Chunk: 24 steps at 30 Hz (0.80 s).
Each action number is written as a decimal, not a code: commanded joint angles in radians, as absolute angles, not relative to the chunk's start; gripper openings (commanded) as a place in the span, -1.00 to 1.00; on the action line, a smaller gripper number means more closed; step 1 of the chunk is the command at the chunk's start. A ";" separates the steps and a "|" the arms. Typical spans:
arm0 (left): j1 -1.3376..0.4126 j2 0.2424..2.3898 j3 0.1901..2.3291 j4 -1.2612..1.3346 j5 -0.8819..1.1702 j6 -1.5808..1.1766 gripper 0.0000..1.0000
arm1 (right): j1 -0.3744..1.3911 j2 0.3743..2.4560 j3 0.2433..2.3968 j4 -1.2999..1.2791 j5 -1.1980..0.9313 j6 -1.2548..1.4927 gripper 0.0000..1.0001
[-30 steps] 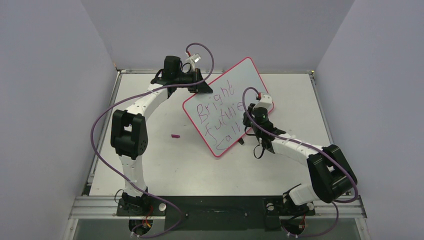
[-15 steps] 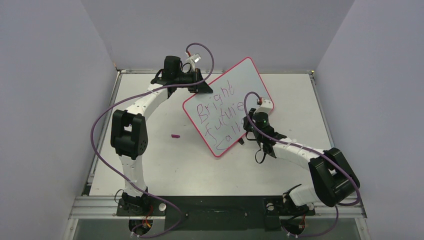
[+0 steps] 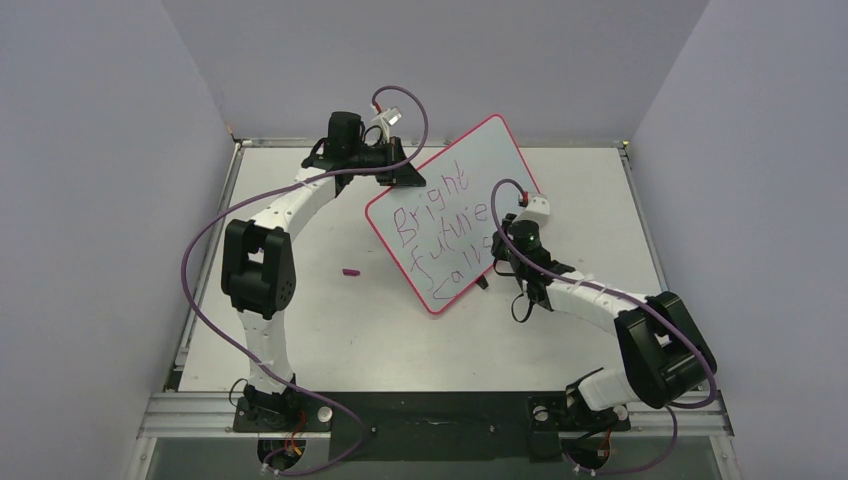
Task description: Write a sentence on the whiteboard
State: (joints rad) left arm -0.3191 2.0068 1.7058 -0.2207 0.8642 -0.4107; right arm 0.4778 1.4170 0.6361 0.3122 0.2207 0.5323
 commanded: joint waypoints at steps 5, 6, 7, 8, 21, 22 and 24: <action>-0.328 1.937 1.720 -0.121 0.910 -0.368 -1.00 | 0.470 1.447 0.670 0.275 0.237 0.513 -1.00; -0.328 1.937 1.720 -0.121 0.910 -0.369 -1.00 | 0.470 1.447 0.666 0.275 0.237 0.512 -1.00; -0.328 1.937 1.720 -0.121 0.912 -0.369 -1.00 | 0.469 1.446 0.664 0.275 0.237 0.512 -1.00; -0.328 1.937 1.721 -0.120 0.912 -0.370 -1.00 | 0.469 1.445 0.659 0.275 0.236 0.514 -1.00; -0.329 1.933 1.720 -0.120 0.911 -0.369 -1.00 | 0.481 1.436 0.606 0.305 0.186 0.550 -1.00; -0.328 1.934 1.720 -0.120 0.911 -0.370 -1.00 | 0.486 1.435 0.606 0.305 0.184 0.553 -1.00; -0.328 1.933 1.719 -0.121 0.911 -0.370 -1.00 | 0.492 1.432 0.606 0.307 0.180 0.556 -1.00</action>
State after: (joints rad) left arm -0.3191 2.0068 1.7058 -0.2207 0.8642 -0.4110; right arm 0.4709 1.4250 0.6250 0.3023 0.2348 0.5194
